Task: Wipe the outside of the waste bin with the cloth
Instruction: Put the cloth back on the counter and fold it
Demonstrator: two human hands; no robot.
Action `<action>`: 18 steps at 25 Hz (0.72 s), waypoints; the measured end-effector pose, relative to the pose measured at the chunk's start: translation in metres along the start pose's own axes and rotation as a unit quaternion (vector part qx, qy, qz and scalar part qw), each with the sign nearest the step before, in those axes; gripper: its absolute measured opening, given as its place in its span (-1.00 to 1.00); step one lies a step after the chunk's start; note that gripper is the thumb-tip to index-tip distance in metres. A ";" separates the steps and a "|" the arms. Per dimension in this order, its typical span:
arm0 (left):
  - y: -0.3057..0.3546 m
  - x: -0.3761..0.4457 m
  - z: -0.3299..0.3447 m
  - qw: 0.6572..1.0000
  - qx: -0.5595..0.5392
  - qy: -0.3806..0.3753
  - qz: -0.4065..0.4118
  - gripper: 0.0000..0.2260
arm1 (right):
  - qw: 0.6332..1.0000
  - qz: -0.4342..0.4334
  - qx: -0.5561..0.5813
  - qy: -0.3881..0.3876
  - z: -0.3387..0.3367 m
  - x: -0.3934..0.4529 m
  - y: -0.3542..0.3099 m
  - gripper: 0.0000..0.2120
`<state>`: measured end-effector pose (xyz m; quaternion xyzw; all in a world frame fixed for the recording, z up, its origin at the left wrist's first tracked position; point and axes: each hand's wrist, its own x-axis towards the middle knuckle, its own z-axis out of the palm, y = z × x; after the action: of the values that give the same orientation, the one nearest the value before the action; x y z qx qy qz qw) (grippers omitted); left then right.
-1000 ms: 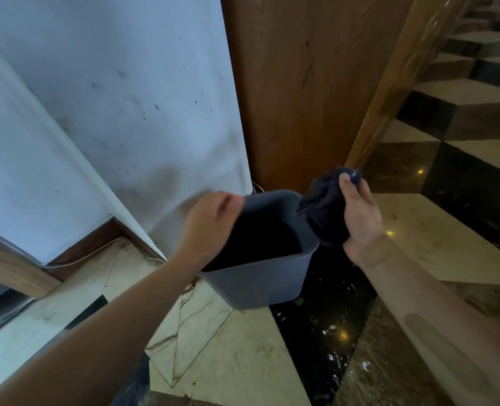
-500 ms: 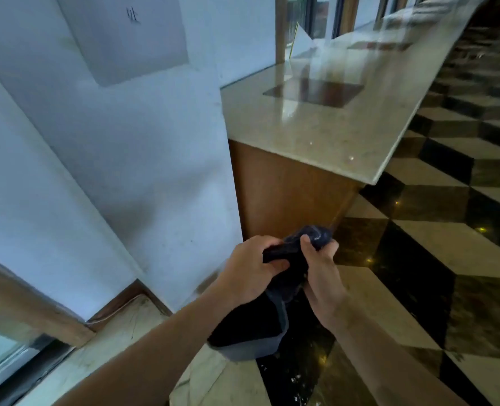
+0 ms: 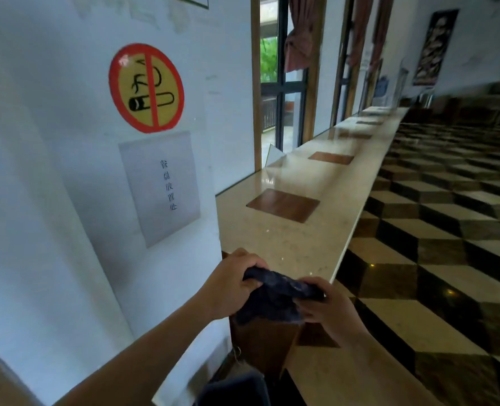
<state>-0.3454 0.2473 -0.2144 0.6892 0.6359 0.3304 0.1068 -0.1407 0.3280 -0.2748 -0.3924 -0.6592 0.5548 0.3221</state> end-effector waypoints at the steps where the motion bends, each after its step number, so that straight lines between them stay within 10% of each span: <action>1: 0.007 0.001 -0.012 1.000 -0.003 -0.002 -0.004 -0.83 | 0.999 -0.012 -0.040 0.021 -0.006 -0.005 -0.017 -0.76; 11: 0.009 -0.007 -0.040 0.920 -0.344 0.093 -0.164 -0.78 | 0.991 -0.018 0.114 0.062 -0.005 -0.031 -0.100 -0.84; 18: -0.012 0.011 -0.038 0.888 -0.433 0.097 -0.123 -0.84 | 0.987 -0.058 0.059 0.139 0.005 -0.018 -0.100 -0.87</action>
<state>-0.3776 0.2495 -0.1887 0.4552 0.5169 0.6222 0.3721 -0.1527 0.3022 -0.1773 -0.4078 -0.5955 0.5130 0.4648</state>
